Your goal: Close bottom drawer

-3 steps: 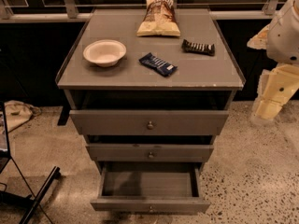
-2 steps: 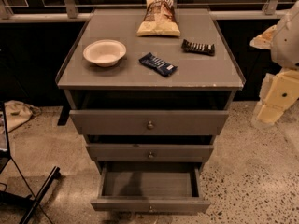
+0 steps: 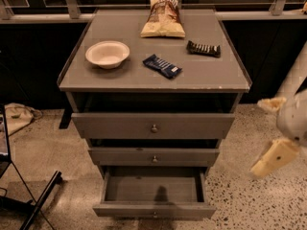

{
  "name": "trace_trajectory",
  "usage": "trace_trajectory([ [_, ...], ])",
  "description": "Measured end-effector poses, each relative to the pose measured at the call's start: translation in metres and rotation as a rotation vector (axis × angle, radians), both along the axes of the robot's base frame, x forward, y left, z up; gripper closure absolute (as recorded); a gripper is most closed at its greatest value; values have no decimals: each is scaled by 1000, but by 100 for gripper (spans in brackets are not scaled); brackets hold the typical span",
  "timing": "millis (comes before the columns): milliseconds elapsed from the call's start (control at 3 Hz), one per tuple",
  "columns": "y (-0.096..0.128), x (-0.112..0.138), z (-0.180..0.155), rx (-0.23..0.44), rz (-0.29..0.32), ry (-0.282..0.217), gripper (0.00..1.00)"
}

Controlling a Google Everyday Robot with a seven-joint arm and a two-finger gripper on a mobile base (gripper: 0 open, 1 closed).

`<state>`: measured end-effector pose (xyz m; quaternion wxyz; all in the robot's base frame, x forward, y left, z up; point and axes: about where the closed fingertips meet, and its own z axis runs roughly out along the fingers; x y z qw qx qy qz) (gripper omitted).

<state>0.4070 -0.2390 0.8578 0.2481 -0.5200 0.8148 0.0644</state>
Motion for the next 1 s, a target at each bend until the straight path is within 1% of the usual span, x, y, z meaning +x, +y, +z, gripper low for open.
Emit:
trace_trajectory([
  [333, 0, 10, -83, 213, -98, 47, 0],
  [667, 0, 19, -100, 259, -124, 60, 18],
  [1000, 1, 18, -97, 254, -121, 57, 41],
])
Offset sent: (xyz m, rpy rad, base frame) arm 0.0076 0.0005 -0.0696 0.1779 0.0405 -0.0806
